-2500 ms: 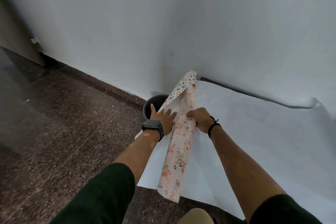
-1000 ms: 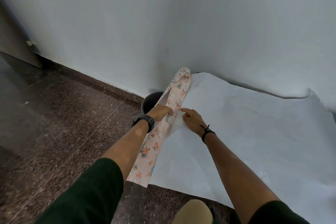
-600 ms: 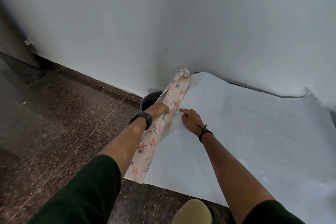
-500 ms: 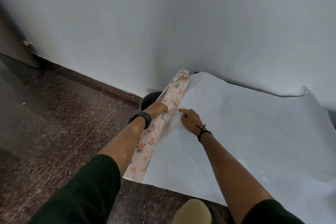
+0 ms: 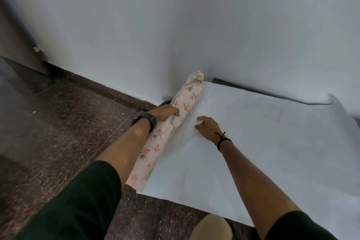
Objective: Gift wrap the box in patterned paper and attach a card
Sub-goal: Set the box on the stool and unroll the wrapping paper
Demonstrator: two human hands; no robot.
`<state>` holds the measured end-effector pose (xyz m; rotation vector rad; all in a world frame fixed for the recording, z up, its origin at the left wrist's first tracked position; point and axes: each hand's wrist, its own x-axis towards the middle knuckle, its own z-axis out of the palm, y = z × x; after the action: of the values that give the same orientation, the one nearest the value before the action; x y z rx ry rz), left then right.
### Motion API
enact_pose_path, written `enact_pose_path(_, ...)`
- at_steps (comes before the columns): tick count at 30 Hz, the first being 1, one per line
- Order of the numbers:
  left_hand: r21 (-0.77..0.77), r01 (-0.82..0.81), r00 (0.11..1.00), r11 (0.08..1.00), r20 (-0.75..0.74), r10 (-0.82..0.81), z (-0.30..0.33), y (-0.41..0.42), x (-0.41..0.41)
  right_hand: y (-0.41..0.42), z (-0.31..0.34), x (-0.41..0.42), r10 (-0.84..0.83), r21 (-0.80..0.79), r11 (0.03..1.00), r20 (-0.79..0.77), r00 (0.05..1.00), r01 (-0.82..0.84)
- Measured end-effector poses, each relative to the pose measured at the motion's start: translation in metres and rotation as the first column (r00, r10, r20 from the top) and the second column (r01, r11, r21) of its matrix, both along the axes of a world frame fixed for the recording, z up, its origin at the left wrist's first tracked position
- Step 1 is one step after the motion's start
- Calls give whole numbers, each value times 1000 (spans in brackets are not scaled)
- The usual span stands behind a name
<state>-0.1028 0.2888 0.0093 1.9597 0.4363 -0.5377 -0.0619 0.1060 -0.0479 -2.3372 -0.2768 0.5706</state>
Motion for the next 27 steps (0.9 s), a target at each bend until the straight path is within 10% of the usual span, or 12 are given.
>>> enact_pose_path(6, 97, 153, 988, 983, 5, -155, -9, -23, 7, -3, 14, 5, -177, 436, 832, -379, 908, 344)
enact_pose_path(12, 431, 398, 905, 810, -42, -422, -9, -45, 13, -3, 28, 16, -125, 485, 776, -509, 852, 404)
enact_pose_path(17, 440, 271, 942, 856, 60, -329, -9, -42, 28, -10, 20, 23, -110, 507, 766, -502, 858, 394)
enact_pose_path(27, 787, 27, 959, 617, 155, -239, -24, -35, 64, -44, 23, 27, 70, 652, 639, -577, 814, 408)
